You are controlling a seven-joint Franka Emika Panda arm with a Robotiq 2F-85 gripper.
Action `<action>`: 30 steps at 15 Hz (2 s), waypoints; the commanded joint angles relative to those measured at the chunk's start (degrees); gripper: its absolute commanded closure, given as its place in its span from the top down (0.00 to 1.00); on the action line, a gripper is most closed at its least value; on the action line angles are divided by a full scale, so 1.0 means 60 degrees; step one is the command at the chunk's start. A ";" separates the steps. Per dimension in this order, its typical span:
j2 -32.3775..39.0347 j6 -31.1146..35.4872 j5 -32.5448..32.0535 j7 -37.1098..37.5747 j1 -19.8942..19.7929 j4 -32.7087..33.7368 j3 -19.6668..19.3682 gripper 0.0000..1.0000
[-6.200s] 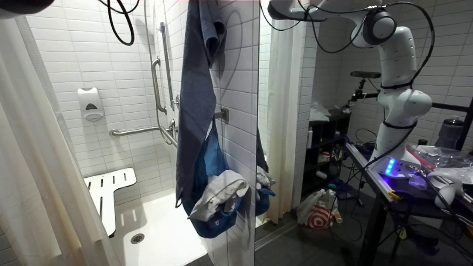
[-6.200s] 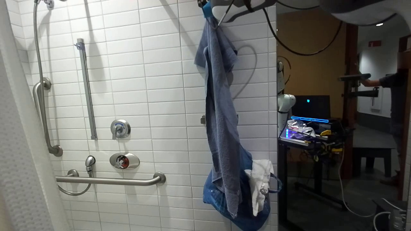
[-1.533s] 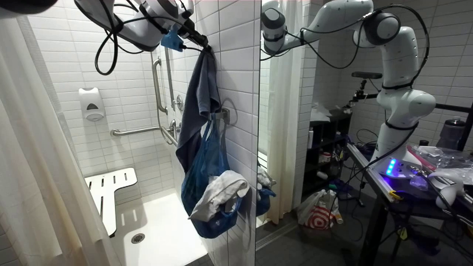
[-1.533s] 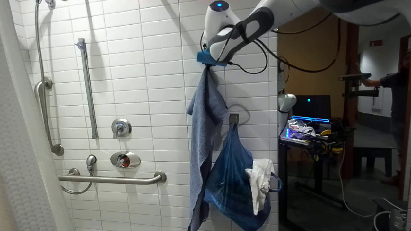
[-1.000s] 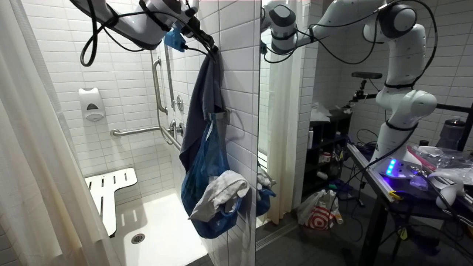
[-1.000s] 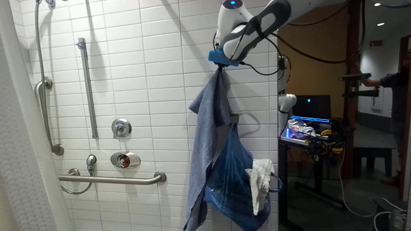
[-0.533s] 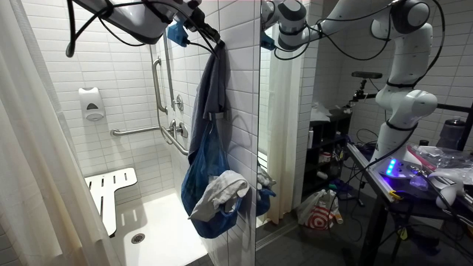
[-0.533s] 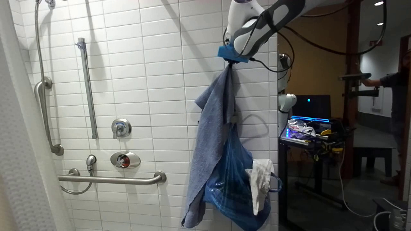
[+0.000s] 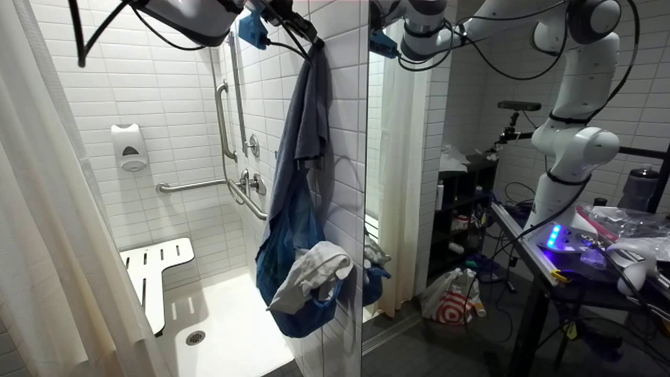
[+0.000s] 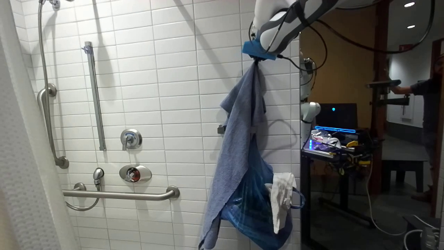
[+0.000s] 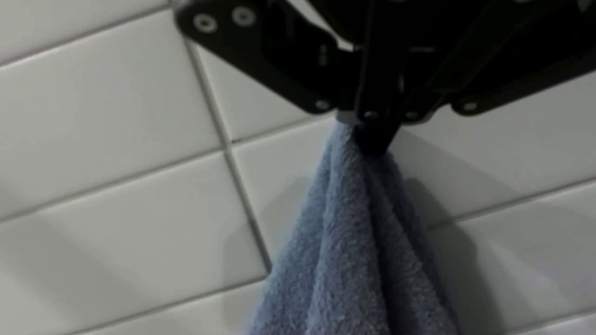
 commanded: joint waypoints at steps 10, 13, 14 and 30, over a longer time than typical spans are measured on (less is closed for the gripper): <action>-0.0435 0.0130 -0.3236 0.1215 -0.0322 0.1820 -0.0398 0.00; -0.0372 -0.0046 -0.4709 0.1865 -0.0254 0.2249 -0.0319 0.00; -0.0386 -0.0120 -0.5166 0.2031 -0.0226 0.2342 -0.0305 0.00; 0.0433 -0.1398 -0.9731 0.2696 0.0604 0.4432 0.0634 0.00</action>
